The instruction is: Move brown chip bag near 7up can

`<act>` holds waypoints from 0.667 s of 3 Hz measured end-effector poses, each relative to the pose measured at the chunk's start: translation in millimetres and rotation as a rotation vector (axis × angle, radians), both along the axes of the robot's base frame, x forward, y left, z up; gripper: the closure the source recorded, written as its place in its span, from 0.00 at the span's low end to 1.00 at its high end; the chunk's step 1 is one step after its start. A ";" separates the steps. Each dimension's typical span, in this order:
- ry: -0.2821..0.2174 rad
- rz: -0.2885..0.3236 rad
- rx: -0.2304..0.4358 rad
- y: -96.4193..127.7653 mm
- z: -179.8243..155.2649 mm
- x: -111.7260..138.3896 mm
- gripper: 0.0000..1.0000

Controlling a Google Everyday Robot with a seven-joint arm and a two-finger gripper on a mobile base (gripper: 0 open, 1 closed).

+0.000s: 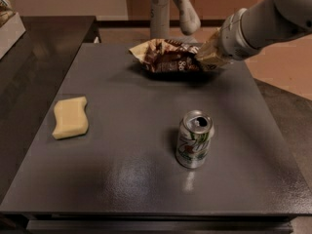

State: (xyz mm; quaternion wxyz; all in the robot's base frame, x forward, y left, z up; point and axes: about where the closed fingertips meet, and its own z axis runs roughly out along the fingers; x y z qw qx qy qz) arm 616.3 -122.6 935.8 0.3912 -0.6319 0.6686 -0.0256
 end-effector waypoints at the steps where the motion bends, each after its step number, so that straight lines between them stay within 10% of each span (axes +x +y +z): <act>1: 0.013 0.020 0.014 -8.9 4.3 -30.6 1.00; 2: 0.025 0.013 0.023 -23.9 4.6 -58.0 1.00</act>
Offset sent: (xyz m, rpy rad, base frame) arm -0.0920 -0.0492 0.0032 0.0360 0.0427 -0.0079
